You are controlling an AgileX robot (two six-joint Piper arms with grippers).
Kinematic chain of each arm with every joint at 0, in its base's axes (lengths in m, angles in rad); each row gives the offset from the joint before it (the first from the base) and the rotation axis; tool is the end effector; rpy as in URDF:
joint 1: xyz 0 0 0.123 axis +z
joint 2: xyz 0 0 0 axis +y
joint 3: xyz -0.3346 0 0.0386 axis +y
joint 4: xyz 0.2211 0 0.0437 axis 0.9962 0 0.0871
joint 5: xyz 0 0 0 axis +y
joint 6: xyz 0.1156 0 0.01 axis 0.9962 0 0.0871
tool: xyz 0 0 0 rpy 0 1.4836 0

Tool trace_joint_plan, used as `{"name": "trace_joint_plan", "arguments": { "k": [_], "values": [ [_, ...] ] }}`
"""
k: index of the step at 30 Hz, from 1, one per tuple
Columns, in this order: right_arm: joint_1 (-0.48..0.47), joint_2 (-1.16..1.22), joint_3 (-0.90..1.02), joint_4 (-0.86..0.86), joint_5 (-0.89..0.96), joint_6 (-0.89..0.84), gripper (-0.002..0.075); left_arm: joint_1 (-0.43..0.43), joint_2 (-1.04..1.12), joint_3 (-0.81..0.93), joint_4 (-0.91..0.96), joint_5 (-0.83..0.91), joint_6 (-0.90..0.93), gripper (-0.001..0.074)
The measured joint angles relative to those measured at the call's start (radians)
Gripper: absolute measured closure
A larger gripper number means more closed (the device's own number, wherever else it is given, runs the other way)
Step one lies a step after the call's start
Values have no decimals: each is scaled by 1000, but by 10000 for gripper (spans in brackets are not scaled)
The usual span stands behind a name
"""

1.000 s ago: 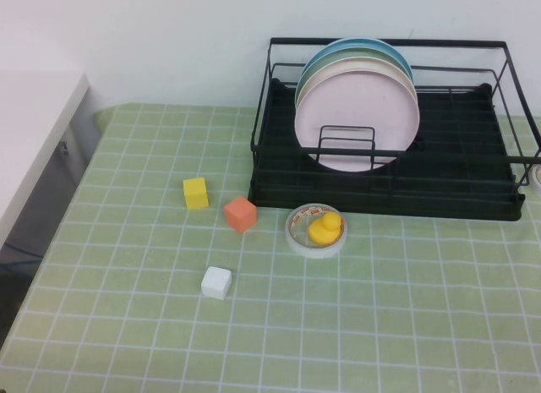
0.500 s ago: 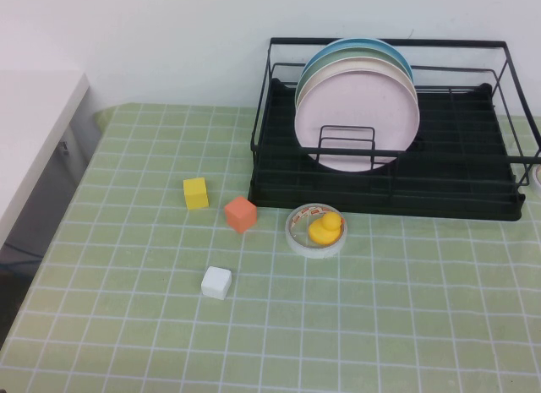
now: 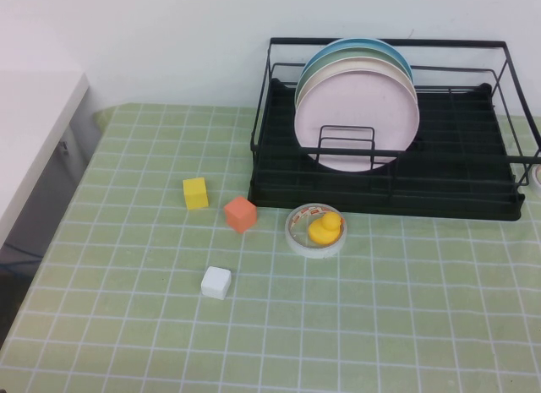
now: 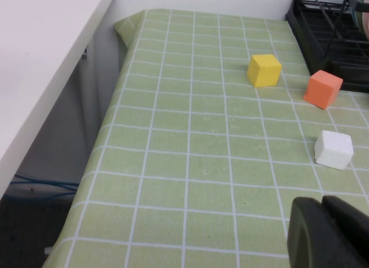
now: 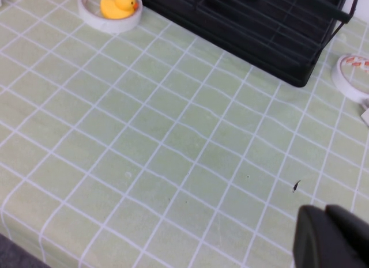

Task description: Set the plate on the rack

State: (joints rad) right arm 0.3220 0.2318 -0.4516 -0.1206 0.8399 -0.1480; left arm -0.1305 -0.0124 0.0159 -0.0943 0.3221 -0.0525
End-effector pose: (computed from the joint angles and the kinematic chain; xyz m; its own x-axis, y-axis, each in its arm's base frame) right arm -0.0070 -0.0133 0.2699 -0.4117 -0.3754 -0.8304 -0.3441 0.9078 -0.2398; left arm -0.0015 -0.0033 0.1730 -0.2530 -0.1094 -0.9613 0.1243 0.9817 -0.1445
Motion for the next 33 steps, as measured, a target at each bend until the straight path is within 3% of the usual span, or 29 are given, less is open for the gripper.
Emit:
{"name": "trace_joint_plan", "arguments": {
  "k": [4, 8, 15, 20, 33],
  "values": [
    [-43, -46, 0, 16, 0, 0, 726, 0, 0, 0, 0, 0, 0, 736],
    [-166, -103, 0, 17, -15, -20, 726, 0, 0, 0, 0, 0, 0, 736],
    [-358, -178, 119, 113, -398, -30, 726, -1, 0, 0, 0, 0, 0, 736],
    [-457, -188, 259, 197, -480, -30, 726, -1, 0, 0, 0, 0, 0, 736],
    [-486, -213, 468, 234, -485, -30, 726, -1, 0, 0, 0, 0, 0, 736]
  ]
}}
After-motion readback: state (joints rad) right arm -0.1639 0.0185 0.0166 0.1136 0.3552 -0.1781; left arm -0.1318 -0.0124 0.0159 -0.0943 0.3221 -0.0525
